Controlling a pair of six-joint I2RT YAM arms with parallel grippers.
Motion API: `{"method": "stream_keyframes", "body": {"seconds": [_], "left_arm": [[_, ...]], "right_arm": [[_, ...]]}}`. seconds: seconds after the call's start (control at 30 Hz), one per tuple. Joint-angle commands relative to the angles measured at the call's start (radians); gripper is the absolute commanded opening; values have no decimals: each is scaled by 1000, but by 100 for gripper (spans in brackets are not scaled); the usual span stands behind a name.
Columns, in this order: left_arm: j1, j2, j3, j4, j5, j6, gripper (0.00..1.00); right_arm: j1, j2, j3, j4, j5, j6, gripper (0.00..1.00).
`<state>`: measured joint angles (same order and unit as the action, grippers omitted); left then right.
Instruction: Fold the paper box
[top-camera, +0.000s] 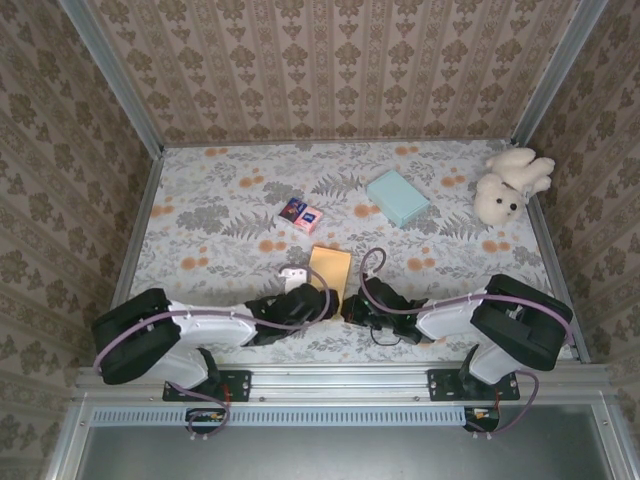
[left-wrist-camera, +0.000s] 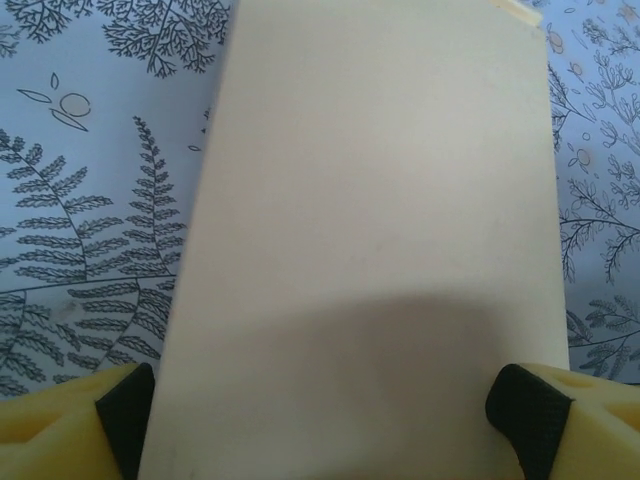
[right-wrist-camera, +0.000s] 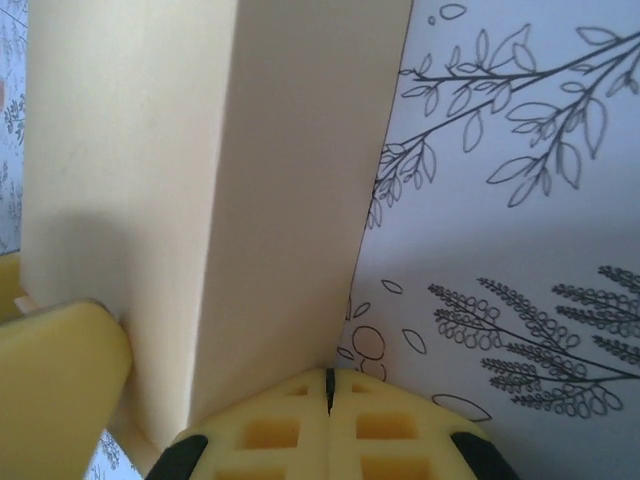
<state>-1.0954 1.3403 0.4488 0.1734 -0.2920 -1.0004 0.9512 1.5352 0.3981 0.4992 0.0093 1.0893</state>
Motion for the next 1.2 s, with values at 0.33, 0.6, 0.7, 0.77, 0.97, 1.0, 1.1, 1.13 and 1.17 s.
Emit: {"method": "stream_keyframes", "body": {"seconds": [0.33,0.6,0.7,0.77,0.97,1.0,1.1,1.13,1.17], "left_arm": [[22,-602,-140,-355,-114,-80,98],[-36,-626,-137,-418,-130,-224,98],[-72,-548,-124,-367,-133,-305,98],[-96,-484,-114,-313,-140,-353,97],[-141,-274,14,-297,-140,-426,95],[-144,-253,27,-294,-142,-433,94],[-146,-198,40,-260,-159,-452,91],[-146,-188,40,-253,-168,-463,90],[-146,-179,38,-237,-172,-468,89]], "right_arm": [[40,-413,149,-651,252,-328,12],[-84,-420,337,-762,268,-750,63],[-193,-318,410,-749,121,-819,64],[-249,-236,451,-723,36,-854,63],[-353,-18,566,-695,-148,-948,62],[-365,5,575,-688,-178,-953,62],[-393,61,596,-673,-258,-959,61],[-397,75,600,-668,-268,-959,61],[-401,90,602,-663,-276,-960,62]]}}
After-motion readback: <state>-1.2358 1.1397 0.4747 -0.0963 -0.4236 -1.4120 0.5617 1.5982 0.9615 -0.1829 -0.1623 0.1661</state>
